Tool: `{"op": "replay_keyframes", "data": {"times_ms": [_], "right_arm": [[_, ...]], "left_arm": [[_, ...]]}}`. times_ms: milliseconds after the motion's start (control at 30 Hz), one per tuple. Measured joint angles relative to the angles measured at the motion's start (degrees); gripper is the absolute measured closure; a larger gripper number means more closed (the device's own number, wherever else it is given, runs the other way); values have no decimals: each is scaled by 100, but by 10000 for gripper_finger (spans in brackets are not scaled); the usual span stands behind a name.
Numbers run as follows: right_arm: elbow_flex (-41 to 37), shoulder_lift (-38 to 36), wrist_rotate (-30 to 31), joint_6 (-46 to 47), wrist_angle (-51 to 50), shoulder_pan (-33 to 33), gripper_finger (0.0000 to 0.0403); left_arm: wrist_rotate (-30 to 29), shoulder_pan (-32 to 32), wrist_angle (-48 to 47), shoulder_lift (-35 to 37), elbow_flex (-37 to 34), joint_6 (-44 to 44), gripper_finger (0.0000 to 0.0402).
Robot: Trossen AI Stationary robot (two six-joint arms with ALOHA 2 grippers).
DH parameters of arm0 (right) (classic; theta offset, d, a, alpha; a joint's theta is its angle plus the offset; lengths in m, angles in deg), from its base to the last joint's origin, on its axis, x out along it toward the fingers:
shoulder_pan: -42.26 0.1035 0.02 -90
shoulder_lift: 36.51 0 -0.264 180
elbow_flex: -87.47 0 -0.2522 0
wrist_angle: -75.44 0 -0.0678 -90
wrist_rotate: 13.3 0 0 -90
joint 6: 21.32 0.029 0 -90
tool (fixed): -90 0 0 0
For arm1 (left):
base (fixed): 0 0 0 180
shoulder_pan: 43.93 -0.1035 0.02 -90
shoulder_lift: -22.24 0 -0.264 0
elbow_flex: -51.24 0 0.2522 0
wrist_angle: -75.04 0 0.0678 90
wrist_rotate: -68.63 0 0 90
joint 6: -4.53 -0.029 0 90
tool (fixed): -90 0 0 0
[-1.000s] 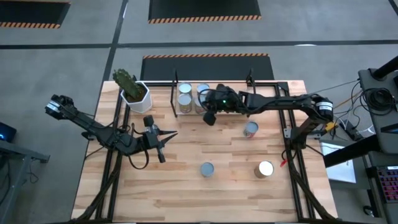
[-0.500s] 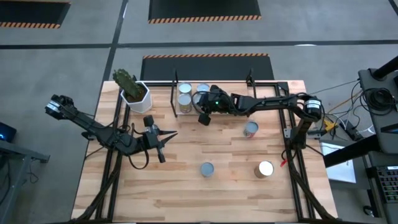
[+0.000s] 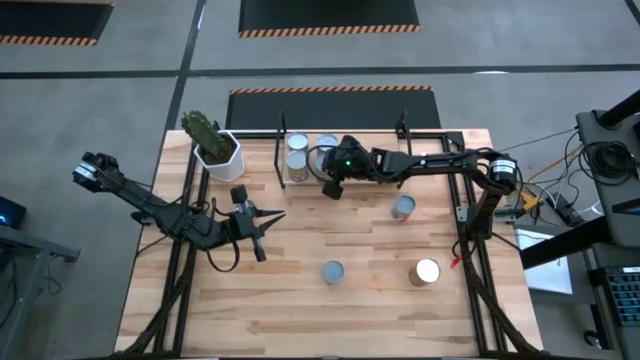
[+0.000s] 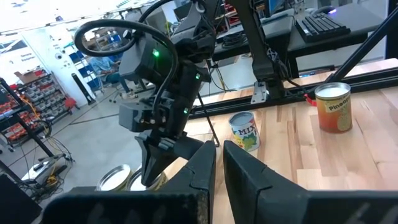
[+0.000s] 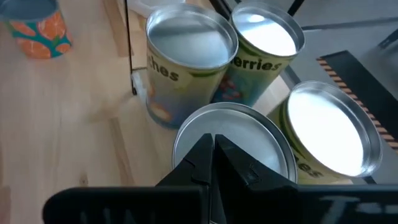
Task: Pick and place cans onto a shelf
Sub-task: Put the canned tomatoes on the shelf, then put the canned sliced carrots on the shelf
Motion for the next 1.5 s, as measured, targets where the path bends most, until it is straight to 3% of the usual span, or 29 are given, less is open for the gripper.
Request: {"op": "replay_keyframes", "data": {"times_ms": [867,1233,1500], "right_arm": [[388,-220,-15,-138,-201,139,394],[627,-1123,-151,501,-1569,1318,394],[424,-1261,-480,1388,-2280,2600,394]], "left_arm": [[0,2,0,-2,0,0,388],[0,2,2,-2,0,0,388],[0,2,2,-2,0,74,388]]}}
